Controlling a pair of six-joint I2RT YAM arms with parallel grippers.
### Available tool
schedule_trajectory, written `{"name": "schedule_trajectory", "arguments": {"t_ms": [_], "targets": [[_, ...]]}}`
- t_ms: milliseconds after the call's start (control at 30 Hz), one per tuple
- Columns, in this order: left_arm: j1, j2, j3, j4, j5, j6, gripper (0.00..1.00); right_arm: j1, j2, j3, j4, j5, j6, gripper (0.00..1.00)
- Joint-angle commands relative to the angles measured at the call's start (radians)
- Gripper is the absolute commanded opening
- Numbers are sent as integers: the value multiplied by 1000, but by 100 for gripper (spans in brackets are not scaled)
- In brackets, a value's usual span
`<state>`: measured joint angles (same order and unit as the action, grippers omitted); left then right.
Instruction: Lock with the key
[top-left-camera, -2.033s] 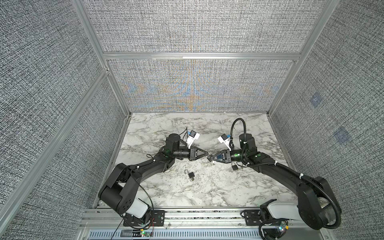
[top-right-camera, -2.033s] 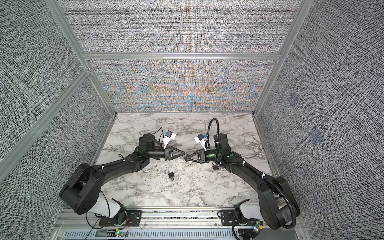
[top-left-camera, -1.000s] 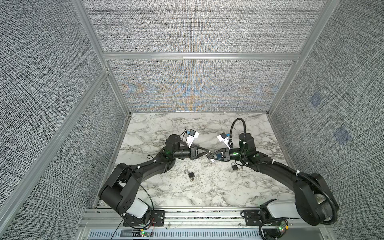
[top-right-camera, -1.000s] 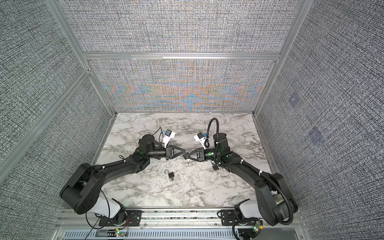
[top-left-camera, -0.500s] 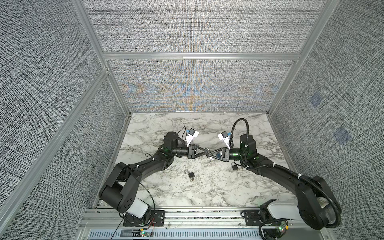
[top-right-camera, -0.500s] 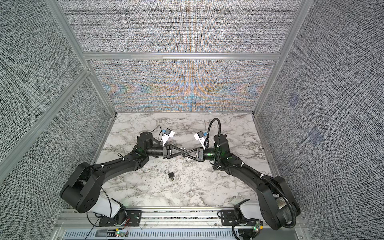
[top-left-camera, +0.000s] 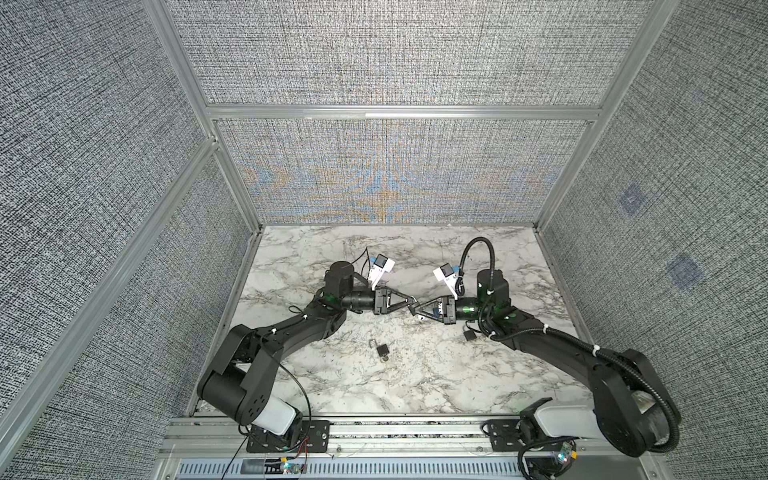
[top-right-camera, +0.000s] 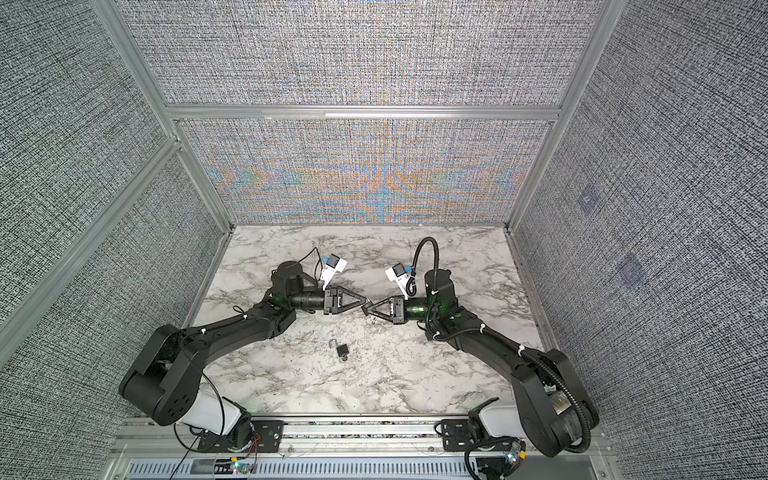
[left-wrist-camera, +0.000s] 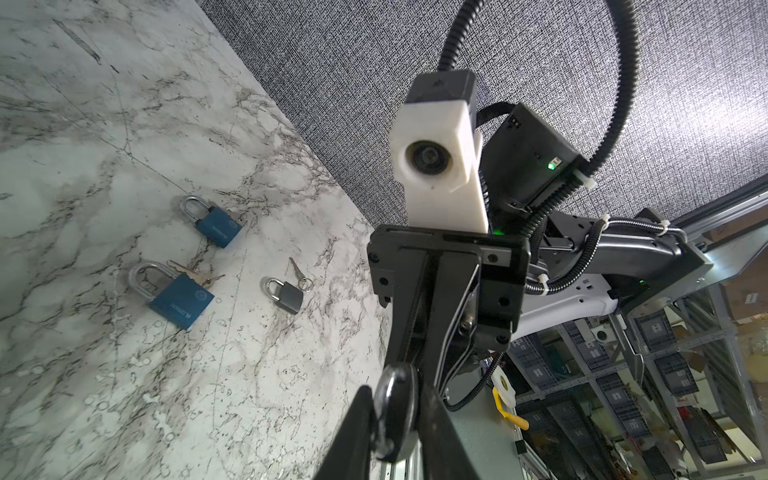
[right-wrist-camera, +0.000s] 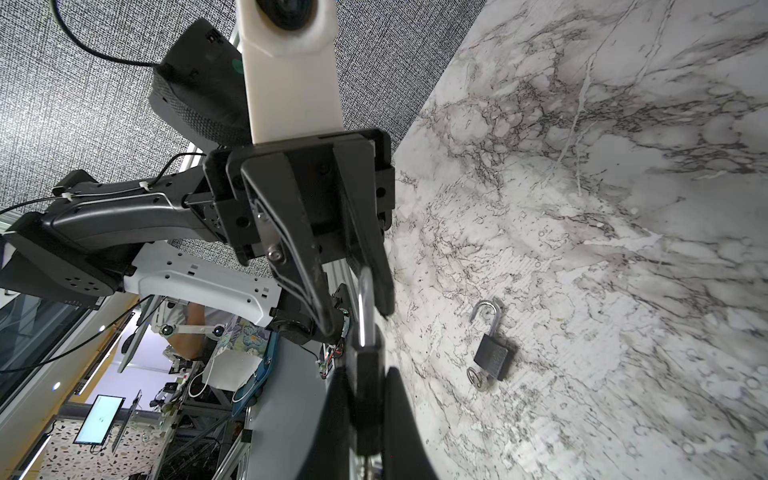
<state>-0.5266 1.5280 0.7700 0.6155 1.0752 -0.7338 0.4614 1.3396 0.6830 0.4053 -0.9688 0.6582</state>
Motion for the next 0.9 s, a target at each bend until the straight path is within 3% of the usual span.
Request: {"name": "schedule_trajectory", "arguments": {"t_ms": [0,433,567,667,867], "targets": [[2,7,5,55,23,-2,24,3,0,13,21,5,-6,0],[-3,22,3,63,49,-10,21,17,21,29,21,7,-11,0],[-7,29,-2,59,51,-9,13,19,26,33,20,11,-9,0],[-8,32,-7,60,48,-9,1,19,27,39,16,16,-10,0],[-8,17,-26,62,-4,-15,0,16,32,42,13,27,-7,0]]}}
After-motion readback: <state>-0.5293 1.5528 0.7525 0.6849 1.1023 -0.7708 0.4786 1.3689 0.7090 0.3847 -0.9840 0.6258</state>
